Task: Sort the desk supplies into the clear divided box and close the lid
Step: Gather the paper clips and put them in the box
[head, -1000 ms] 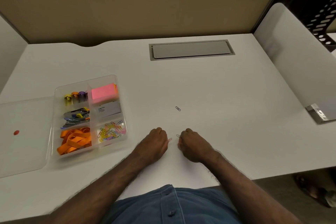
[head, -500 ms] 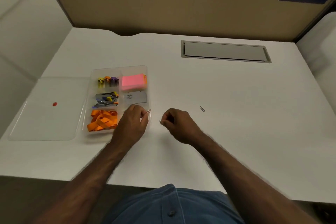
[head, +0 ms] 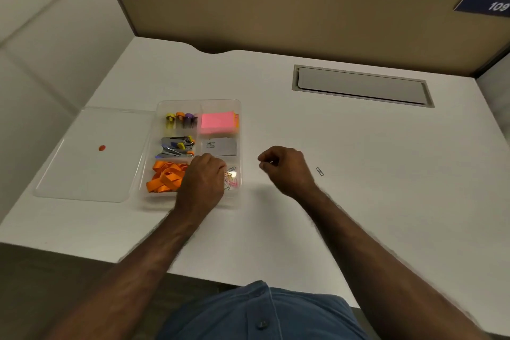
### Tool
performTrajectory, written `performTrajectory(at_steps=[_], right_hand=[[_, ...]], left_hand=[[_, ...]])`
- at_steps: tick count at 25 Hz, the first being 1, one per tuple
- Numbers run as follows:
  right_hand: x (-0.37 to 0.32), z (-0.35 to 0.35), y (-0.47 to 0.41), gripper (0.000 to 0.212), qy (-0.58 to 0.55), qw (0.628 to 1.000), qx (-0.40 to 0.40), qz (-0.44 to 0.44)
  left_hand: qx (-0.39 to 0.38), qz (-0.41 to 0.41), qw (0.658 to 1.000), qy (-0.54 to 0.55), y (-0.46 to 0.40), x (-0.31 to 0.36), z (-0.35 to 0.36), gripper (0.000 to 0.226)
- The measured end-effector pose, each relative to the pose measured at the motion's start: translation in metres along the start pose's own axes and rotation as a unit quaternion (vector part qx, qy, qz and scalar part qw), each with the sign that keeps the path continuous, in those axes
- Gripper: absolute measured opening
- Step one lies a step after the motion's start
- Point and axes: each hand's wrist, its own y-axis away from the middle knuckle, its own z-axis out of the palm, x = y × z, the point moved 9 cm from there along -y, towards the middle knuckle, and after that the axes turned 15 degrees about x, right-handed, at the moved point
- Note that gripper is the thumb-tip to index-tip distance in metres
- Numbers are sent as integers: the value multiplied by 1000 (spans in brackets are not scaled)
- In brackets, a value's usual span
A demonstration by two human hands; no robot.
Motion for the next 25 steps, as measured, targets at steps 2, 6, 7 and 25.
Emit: performTrajectory(at_steps=[2, 6, 7, 25], right_hand=[[30, -26, -6, 7, 25, 999, 32, 35], [92, -63, -14, 9, 87, 989, 67, 98], [103, -69, -15, 10, 101, 986, 70, 111], [165, -93, -10, 11, 171, 981, 22, 85]], left_hand=[[19, 36, 998, 45, 3, 27, 2, 3], [-39, 131, 981, 137, 25, 98, 40, 14], [-53, 135, 976, 163, 31, 111, 48, 12], [-228, 143, 956, 115, 45, 200, 145, 15]])
